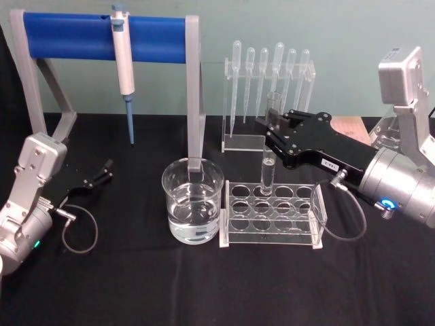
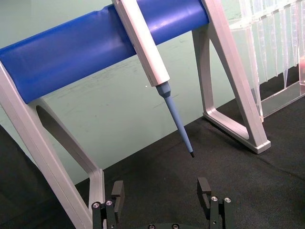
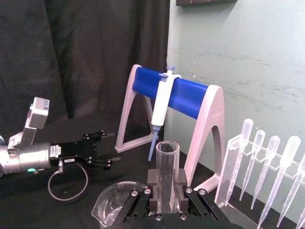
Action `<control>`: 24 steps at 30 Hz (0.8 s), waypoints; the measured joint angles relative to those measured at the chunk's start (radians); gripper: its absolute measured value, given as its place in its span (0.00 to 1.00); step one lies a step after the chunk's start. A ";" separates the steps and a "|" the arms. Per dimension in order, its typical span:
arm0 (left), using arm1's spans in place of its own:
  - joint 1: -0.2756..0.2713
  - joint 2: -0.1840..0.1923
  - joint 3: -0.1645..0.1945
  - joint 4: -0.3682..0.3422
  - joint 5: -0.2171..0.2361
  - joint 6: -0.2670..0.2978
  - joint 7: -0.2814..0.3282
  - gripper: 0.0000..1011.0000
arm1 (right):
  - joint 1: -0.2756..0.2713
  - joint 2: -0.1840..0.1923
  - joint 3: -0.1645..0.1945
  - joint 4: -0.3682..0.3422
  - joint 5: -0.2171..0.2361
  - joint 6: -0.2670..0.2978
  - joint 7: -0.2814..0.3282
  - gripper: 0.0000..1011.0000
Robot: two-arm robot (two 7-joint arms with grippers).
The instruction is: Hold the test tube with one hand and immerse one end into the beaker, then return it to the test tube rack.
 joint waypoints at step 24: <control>0.000 0.000 0.000 0.000 0.000 0.000 0.000 0.99 | 0.009 -0.021 0.012 -0.042 -0.009 0.003 -0.003 0.22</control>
